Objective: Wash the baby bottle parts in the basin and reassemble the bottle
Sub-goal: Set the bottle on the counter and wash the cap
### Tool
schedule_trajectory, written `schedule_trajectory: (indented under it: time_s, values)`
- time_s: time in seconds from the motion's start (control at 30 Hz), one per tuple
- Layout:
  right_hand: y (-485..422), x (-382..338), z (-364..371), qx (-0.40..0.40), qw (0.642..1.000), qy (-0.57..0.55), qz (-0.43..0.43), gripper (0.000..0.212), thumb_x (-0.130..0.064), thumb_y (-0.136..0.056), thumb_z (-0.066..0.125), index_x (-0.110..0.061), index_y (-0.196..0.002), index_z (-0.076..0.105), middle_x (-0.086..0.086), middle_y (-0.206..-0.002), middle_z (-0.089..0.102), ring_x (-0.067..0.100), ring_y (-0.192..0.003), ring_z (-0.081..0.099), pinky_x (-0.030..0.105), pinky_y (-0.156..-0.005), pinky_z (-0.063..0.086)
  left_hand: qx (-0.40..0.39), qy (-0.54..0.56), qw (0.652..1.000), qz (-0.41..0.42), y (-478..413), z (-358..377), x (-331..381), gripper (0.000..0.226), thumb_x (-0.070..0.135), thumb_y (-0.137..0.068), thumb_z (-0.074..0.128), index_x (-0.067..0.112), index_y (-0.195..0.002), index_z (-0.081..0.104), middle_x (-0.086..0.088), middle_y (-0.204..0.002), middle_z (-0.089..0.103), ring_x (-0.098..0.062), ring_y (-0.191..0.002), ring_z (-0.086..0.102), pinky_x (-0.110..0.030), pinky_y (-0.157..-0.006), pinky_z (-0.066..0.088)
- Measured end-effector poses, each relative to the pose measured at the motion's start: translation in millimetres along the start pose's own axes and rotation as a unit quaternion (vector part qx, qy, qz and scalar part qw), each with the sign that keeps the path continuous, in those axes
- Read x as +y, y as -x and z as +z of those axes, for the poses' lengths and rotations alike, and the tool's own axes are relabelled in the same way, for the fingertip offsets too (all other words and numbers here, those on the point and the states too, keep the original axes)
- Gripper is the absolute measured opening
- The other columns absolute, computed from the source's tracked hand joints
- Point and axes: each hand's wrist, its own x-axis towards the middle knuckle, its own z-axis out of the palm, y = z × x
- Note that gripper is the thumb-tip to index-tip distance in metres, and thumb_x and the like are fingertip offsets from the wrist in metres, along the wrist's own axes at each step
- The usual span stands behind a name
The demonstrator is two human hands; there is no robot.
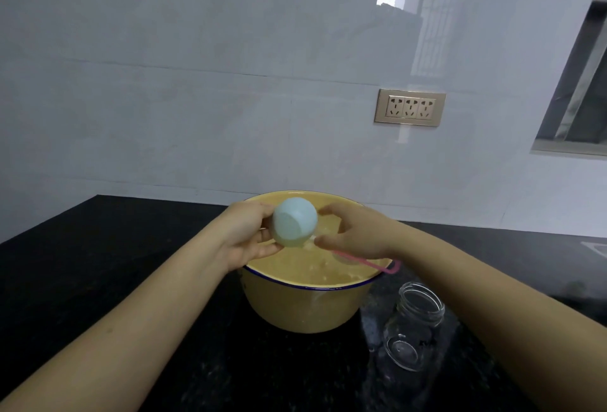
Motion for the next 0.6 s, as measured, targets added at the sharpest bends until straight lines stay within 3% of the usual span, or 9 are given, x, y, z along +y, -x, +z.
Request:
schedule_trajectory:
  time_s: [0.17,0.27,0.37,0.5,0.6]
  values:
    - [7,-6,-7,0.052,0.992,-0.068,-0.095,0.086,-0.049,-0.074,0.073,-0.037,-0.144,0.025,0.0,-0.12,0.052,0.012,-0.101,0.055,0.036,-0.095,0.047,-0.015,0.056,0.998,-0.015,2,1,1,0.024,0.006,-0.094,0.049,0.003,-0.116,0.059,-0.011,-0.103,0.059,-0.021,-0.081,0.06,-0.036,-0.062,0.053]
    - [7,-9,-6,0.074,0.984,-0.101,-0.127,0.082,-0.05,-0.073,0.074,-0.042,-0.141,0.028,-0.002,-0.127,0.049,0.012,-0.107,0.054,0.035,-0.096,0.047,-0.04,0.08,0.996,-0.025,6,4,1,0.025,0.005,-0.094,0.049,-0.001,-0.115,0.06,-0.017,-0.109,0.062,-0.025,-0.087,0.062,-0.036,-0.06,0.056]
    - [9,-16,-5,0.104,0.978,-0.11,-0.142,0.066,-0.051,-0.074,0.072,-0.036,-0.132,0.044,-0.007,-0.12,0.057,0.012,-0.104,0.056,0.034,-0.092,0.048,-0.063,0.091,0.994,-0.019,13,9,1,0.019,0.002,-0.093,0.049,-0.003,-0.106,0.062,-0.018,-0.097,0.065,-0.023,-0.076,0.066,-0.026,-0.049,0.056]
    - [16,-20,-10,0.112,0.98,-0.1,-0.132,0.054,-0.051,-0.072,0.074,-0.033,-0.119,0.053,-0.008,-0.1,0.06,0.01,-0.09,0.057,0.027,-0.08,0.048,-0.047,-0.038,0.997,0.037,17,10,-2,0.019,0.011,-0.094,0.051,0.007,-0.105,0.066,-0.012,-0.1,0.07,-0.022,-0.083,0.069,-0.029,-0.06,0.059]
    - [22,-22,-13,0.116,0.982,-0.086,-0.121,0.054,-0.053,-0.071,0.073,-0.03,-0.116,0.056,-0.007,-0.093,0.059,0.013,-0.087,0.057,0.03,-0.079,0.049,0.003,-0.144,0.986,0.086,15,5,-5,0.02,0.021,-0.094,0.055,0.011,-0.11,0.061,-0.008,-0.109,0.069,-0.019,-0.095,0.068,-0.029,-0.068,0.059]
